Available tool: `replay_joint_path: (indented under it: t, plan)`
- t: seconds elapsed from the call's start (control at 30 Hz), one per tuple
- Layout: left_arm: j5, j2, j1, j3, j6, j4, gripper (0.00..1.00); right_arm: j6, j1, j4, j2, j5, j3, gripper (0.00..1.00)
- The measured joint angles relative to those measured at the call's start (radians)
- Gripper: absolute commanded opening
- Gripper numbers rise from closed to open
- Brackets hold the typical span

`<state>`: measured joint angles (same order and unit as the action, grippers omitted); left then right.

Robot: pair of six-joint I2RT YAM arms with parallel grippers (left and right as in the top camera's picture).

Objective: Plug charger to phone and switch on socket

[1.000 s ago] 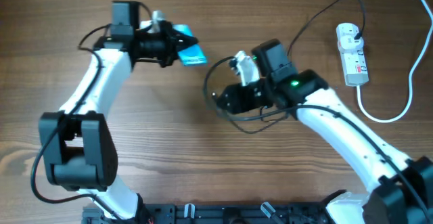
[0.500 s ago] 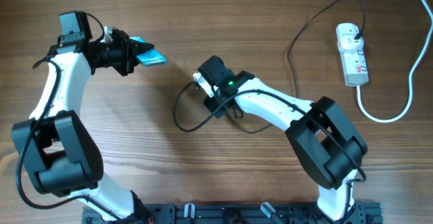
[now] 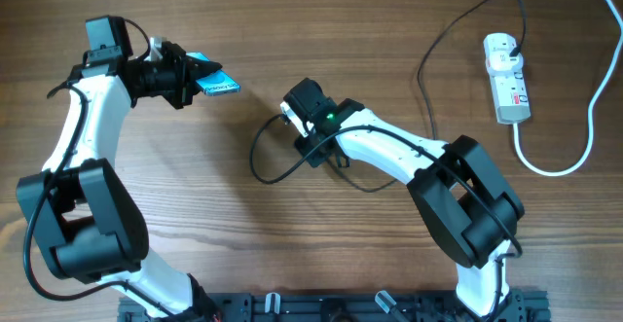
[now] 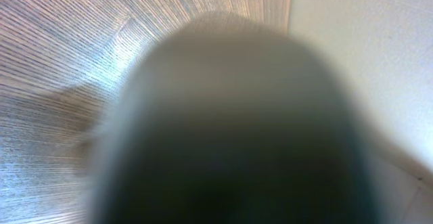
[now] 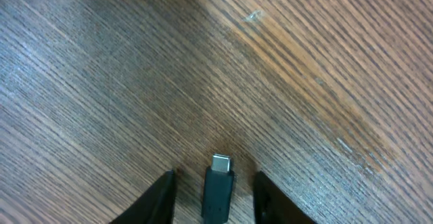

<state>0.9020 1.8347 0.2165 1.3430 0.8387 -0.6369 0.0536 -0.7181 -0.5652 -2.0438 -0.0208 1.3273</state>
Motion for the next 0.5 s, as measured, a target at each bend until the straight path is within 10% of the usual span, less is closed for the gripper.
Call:
replay_joint_path:
  t: [0.5]
  plan:
    - [0.0,0.0,0.0,0.0,0.0,0.0,0.04,0.016,0.001,-0.074,0.003,0.032,0.009,0.07]
